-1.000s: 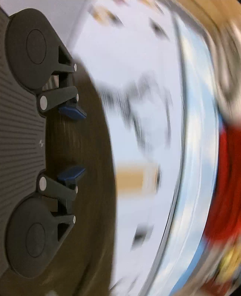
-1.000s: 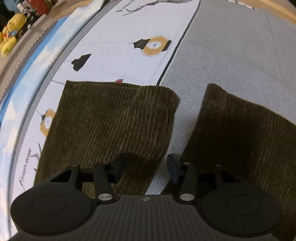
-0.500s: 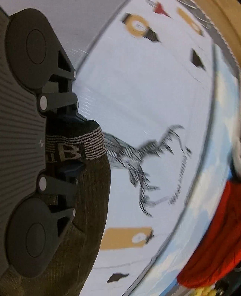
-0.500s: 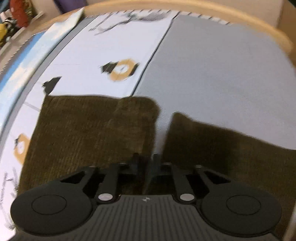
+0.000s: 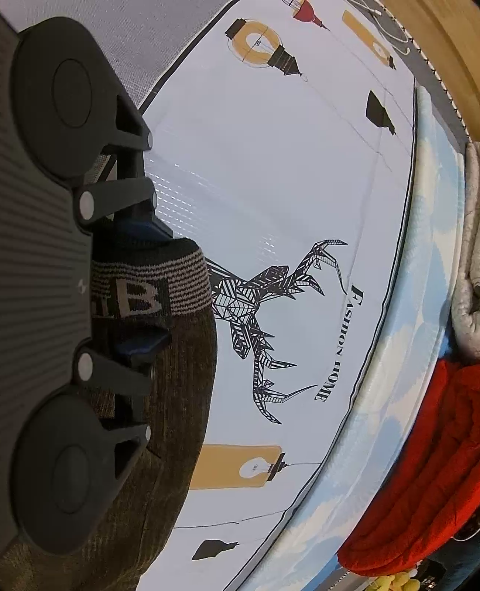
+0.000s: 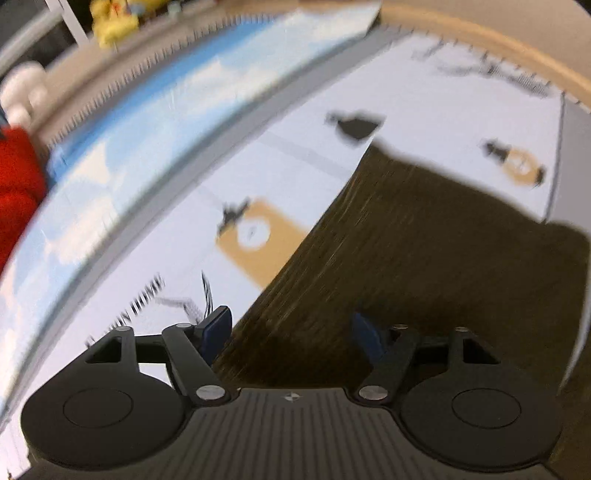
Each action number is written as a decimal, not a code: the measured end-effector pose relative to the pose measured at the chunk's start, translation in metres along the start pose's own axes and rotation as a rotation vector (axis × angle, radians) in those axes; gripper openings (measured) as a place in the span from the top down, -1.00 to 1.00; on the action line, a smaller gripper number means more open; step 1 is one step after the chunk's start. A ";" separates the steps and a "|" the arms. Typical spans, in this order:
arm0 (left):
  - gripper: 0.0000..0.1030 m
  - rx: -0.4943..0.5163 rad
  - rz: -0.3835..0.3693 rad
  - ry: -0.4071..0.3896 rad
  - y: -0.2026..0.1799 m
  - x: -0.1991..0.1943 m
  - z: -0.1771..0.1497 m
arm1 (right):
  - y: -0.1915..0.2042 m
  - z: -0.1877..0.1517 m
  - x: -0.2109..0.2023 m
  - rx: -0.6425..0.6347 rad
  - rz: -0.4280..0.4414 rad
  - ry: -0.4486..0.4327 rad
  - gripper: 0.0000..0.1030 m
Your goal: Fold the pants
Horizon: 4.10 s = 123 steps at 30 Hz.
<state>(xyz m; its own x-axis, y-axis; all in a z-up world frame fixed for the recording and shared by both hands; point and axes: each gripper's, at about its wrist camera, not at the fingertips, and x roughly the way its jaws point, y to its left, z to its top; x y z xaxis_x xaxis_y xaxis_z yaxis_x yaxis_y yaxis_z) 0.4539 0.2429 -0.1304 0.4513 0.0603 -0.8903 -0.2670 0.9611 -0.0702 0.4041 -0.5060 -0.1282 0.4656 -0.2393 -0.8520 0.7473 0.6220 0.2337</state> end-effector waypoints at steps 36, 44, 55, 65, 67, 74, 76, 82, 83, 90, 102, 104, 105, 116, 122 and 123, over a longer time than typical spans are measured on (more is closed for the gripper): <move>-0.28 0.057 0.059 -0.087 -0.008 -0.040 0.008 | -0.161 0.011 -0.044 0.027 -0.277 -0.196 -0.30; -0.20 0.007 -0.079 -0.113 -0.011 -0.092 -0.018 | -0.163 -0.013 -0.167 -0.037 -0.008 -0.328 -0.32; 0.64 0.240 -0.244 -0.150 -0.004 -0.205 -0.130 | -0.194 -0.104 -0.240 -0.190 0.205 -0.276 -0.24; 0.64 0.292 -0.189 -0.198 0.043 -0.224 -0.216 | -0.229 -0.142 -0.235 -0.359 0.185 -0.269 -0.06; 0.64 0.292 -0.179 -0.203 0.053 -0.231 -0.220 | -0.237 -0.144 -0.234 -0.355 0.186 -0.266 -0.06; 0.60 0.121 -0.218 -0.149 0.100 -0.203 -0.220 | -0.262 -0.146 -0.208 -0.335 0.115 -0.177 -0.06; 0.50 0.113 -0.204 -0.096 0.105 -0.187 -0.216 | -0.267 -0.146 -0.200 -0.329 0.081 -0.140 -0.05; -0.34 0.064 -0.148 -0.022 0.115 -0.163 -0.204 | -0.303 -0.138 -0.180 -0.209 -0.074 -0.076 -0.15; -0.37 0.052 -0.139 -0.020 0.117 -0.160 -0.202 | -0.313 -0.136 -0.178 -0.163 -0.099 -0.065 -0.18; -0.42 0.051 -0.089 0.033 0.114 -0.143 -0.199 | -0.373 -0.130 -0.160 0.114 -0.197 0.028 -0.22; 0.46 0.220 -0.083 0.086 0.097 -0.132 -0.220 | -0.372 -0.124 -0.164 0.055 -0.145 -0.042 0.90; 0.48 0.227 -0.107 0.078 0.097 -0.139 -0.222 | -0.376 -0.121 -0.170 0.061 -0.143 -0.082 0.90; 0.48 0.227 -0.124 0.073 0.098 -0.143 -0.223 | -0.381 -0.119 -0.172 0.082 -0.145 -0.100 0.90; 0.25 0.247 -0.151 -0.045 0.101 -0.171 -0.219 | -0.381 -0.112 -0.175 0.058 -0.207 -0.146 0.28; 0.17 0.394 -0.153 -0.144 0.077 -0.182 -0.224 | -0.347 -0.113 -0.206 -0.048 -0.088 -0.259 0.15; 0.17 0.402 -0.147 -0.149 0.075 -0.182 -0.224 | -0.341 -0.113 -0.211 -0.052 -0.051 -0.271 0.15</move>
<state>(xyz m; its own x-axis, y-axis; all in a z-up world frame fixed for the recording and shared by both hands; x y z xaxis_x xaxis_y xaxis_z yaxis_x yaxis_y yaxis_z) 0.1608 0.2441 -0.0743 0.5851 -0.0752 -0.8074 0.1482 0.9888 0.0152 -0.0030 -0.5830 -0.0810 0.5428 -0.4575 -0.7043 0.7511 0.6397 0.1633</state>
